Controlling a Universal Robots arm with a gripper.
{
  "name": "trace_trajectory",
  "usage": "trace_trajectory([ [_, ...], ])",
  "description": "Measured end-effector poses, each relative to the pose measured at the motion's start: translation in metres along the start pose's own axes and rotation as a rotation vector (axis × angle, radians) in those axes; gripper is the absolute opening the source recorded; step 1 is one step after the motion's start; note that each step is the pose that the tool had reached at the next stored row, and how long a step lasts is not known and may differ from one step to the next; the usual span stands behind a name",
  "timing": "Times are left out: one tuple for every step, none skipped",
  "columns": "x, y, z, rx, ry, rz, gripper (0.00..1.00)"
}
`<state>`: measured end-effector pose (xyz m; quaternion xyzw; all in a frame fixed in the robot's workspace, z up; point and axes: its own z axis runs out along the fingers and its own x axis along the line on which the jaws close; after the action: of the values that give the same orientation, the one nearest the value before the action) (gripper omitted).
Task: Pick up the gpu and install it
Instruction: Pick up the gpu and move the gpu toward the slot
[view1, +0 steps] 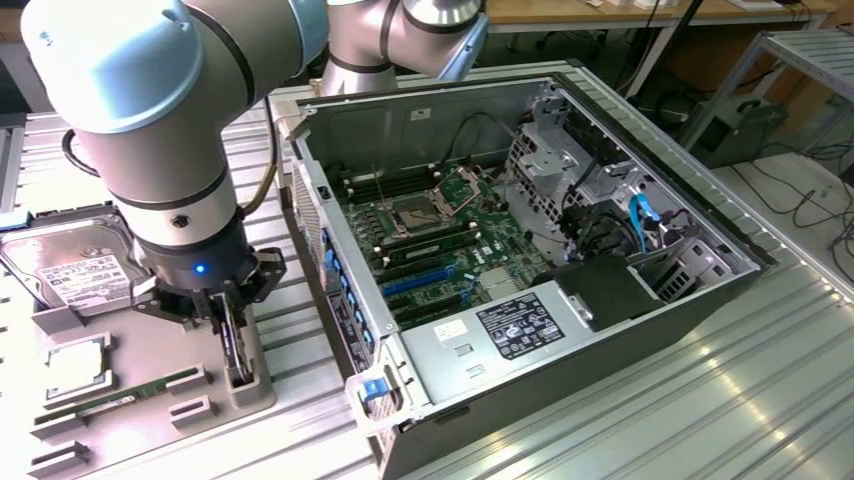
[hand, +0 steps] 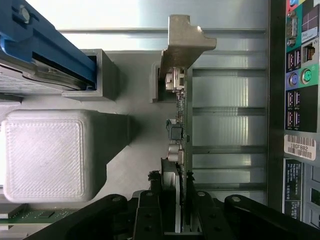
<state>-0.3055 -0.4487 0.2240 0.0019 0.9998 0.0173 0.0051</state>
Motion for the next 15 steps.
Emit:
trace_trajectory([
  [-0.0002,0.0000,0.0001,0.0000,0.0000,0.000,0.27],
  [-0.0004,0.0000,0.0001,0.0000,0.0000,0.000,0.27],
  [-0.0006,0.0000,0.0002,-0.0001,-0.0001,0.000,0.27],
  [-0.0008,0.0000,0.0003,-0.0001,0.0000,0.000,0.27],
  [-0.0009,0.0000,0.0003,-0.0001,-0.0001,0.000,0.27],
  [-0.0010,0.0000,0.0004,-0.0001,-0.0001,0.000,0.27],
  [-0.0010,0.0000,0.0004,-0.0001,-0.0001,0.000,0.27],
  [-0.0010,0.0000,0.0004,-0.0001,0.0000,0.000,0.27],
  [-0.0010,0.0000,0.0004,-0.0001,-0.0001,0.000,0.27],
  [-0.0010,0.0000,0.0004,-0.0001,-0.0001,0.000,0.27],
  [-0.0010,0.0000,0.0004,-0.0001,-0.0001,0.000,0.27],
  [-0.0011,0.0000,0.0004,-0.0001,-0.0001,0.000,0.27],
  [-0.0010,0.0000,0.0004,0.0000,-0.0001,0.000,0.27],
  [-0.0010,0.0000,0.0004,-0.0001,-0.0001,0.000,0.27],
  [-0.0011,0.0000,0.0004,-0.0001,-0.0001,0.000,0.27],
])
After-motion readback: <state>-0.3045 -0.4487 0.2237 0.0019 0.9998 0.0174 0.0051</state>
